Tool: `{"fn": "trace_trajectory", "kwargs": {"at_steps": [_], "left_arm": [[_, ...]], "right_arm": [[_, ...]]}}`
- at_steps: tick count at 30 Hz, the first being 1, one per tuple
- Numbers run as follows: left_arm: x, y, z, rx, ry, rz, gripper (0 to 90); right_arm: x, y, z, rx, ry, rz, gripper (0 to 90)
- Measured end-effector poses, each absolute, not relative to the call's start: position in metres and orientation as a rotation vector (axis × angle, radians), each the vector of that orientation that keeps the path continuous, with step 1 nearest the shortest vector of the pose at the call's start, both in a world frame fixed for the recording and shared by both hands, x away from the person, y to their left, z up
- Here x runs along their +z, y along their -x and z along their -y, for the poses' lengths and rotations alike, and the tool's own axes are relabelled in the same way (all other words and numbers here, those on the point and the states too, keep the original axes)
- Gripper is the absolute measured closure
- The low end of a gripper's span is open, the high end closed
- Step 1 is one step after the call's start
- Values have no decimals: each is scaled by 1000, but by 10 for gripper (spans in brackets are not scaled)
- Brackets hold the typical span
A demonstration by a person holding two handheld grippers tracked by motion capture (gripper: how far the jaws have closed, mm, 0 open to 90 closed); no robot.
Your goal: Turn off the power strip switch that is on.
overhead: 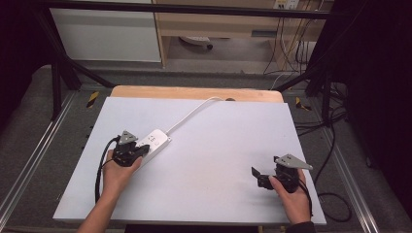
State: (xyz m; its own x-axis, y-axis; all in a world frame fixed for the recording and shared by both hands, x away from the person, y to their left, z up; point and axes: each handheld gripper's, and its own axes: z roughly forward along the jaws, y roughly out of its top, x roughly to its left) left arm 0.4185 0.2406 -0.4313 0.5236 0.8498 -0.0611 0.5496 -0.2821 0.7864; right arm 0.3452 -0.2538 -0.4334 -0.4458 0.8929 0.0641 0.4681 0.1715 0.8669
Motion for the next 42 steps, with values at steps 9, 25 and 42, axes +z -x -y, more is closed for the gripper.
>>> {"fn": "trace_trajectory", "kwargs": {"at_steps": [9, 25, 42], "left_arm": [[-430, -418, -239, 497, -1990, -1136, 900], [-430, -418, -238, 506, -1997, -1135, 900], [-430, -418, -238, 502, -1996, -1135, 900]], "right_arm": [[-434, -345, 254, 1203, -1278, -1991, 36], [-433, -345, 254, 1206, -1281, -1989, 36], [-434, -345, 254, 1202, -1277, -1993, 36]]}}
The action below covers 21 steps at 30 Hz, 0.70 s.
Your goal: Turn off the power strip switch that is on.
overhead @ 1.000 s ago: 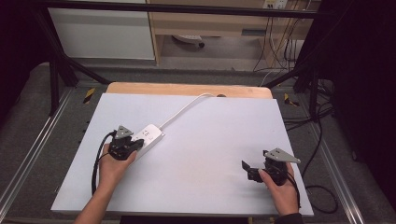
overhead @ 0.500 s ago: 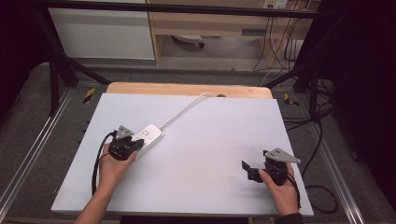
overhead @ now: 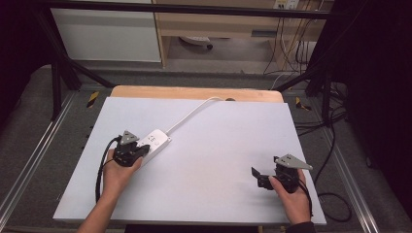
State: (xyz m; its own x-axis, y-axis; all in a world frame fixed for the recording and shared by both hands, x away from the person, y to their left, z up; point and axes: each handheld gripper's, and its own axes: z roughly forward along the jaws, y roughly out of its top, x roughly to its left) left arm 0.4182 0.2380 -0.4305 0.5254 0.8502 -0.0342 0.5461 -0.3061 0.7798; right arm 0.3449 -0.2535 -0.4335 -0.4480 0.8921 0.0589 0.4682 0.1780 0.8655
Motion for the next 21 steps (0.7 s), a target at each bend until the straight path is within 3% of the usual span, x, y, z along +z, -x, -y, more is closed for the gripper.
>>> {"fn": "trace_trajectory", "kwargs": {"at_steps": [21], "left_arm": [[-431, -419, -239, 495, -1993, -1139, 900]], "right_arm": [[-434, -344, 254, 1203, -1277, -1993, 35]]}}
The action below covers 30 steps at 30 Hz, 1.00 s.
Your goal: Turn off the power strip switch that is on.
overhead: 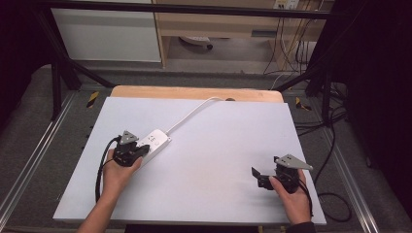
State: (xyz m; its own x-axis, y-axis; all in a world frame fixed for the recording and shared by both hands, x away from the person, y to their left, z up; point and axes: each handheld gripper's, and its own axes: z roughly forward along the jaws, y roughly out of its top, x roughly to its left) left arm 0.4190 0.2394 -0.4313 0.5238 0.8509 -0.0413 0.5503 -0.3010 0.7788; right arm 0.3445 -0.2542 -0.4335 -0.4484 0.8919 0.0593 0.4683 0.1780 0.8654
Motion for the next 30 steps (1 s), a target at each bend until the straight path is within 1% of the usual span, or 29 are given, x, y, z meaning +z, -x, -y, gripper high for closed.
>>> {"fn": "trace_trajectory", "kwargs": {"at_steps": [16, 20, 30], "left_arm": [[-431, -418, -238, 506, -2000, -1134, 900], [-430, -417, -235, 545, -2022, -1126, 900], [-431, -418, -239, 503, -1990, -1144, 900]], "right_arm": [[-434, -345, 254, 1203, -1276, -1994, 35], [-434, -345, 253, 1199, -1277, -1997, 36], [-434, -345, 253, 1204, -1282, -1998, 36]]}}
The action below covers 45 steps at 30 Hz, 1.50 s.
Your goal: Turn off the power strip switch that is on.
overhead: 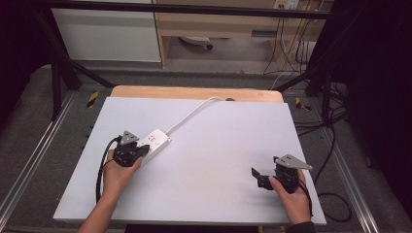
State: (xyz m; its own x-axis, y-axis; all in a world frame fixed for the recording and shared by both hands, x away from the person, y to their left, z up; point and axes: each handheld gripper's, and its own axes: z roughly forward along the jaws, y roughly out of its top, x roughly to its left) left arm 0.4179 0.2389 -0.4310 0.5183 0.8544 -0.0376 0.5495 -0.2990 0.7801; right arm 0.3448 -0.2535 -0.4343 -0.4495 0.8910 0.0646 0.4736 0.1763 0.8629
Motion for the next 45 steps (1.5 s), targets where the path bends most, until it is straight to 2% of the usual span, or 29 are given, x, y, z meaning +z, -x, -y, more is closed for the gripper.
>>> {"fn": "trace_trajectory", "kwargs": {"at_steps": [17, 24, 41, 45], "left_arm": [[-432, -417, -245, 491, -1943, -1145, 900], [-433, -414, -243, 552, -1944, -1117, 900], [-424, -407, -241, 506, -1865, -1070, 900], [-421, -407, -243, 511, -1825, -1067, 706]], "right_arm": [[-434, -345, 253, 1203, -1278, -1998, 36], [-434, -345, 254, 1205, -1275, -1994, 35], [-433, -346, 254, 1204, -1273, -1997, 35], [-434, -346, 253, 1202, -1270, -1998, 35]]}}
